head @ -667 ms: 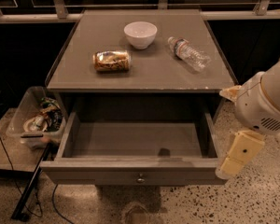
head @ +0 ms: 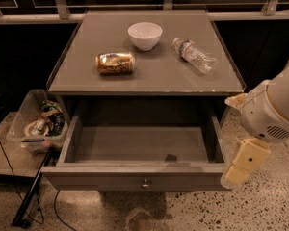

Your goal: Close top drawer

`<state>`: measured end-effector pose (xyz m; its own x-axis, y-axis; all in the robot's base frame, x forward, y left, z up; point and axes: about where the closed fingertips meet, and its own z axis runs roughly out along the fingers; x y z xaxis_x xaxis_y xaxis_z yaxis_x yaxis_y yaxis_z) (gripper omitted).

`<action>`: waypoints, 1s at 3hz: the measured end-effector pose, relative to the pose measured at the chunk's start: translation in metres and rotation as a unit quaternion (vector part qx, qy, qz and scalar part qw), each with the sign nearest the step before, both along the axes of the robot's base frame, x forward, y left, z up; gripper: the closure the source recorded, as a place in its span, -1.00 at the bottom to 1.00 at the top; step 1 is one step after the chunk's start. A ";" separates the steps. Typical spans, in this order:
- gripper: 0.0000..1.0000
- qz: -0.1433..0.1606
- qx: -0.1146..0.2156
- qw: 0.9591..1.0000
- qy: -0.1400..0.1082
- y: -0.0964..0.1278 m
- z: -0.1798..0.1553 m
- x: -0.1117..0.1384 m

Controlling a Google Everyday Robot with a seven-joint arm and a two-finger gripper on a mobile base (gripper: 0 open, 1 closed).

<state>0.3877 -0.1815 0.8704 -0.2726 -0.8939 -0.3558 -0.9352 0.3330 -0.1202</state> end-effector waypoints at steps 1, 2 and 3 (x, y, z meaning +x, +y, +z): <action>-1.00 -0.009 0.007 1.000 0.018 0.001 -0.015 -0.003; -0.65 -0.014 0.017 1.000 0.021 0.007 -0.027 -0.008; -0.18 -0.042 0.035 0.998 0.010 0.014 -0.045 -0.013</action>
Offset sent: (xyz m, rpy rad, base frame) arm -0.0129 0.0132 -0.0436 0.0620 0.0483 -0.0471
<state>0.3748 -0.1672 0.8254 -0.3533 -0.8405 -0.4107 -0.9056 0.4174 -0.0752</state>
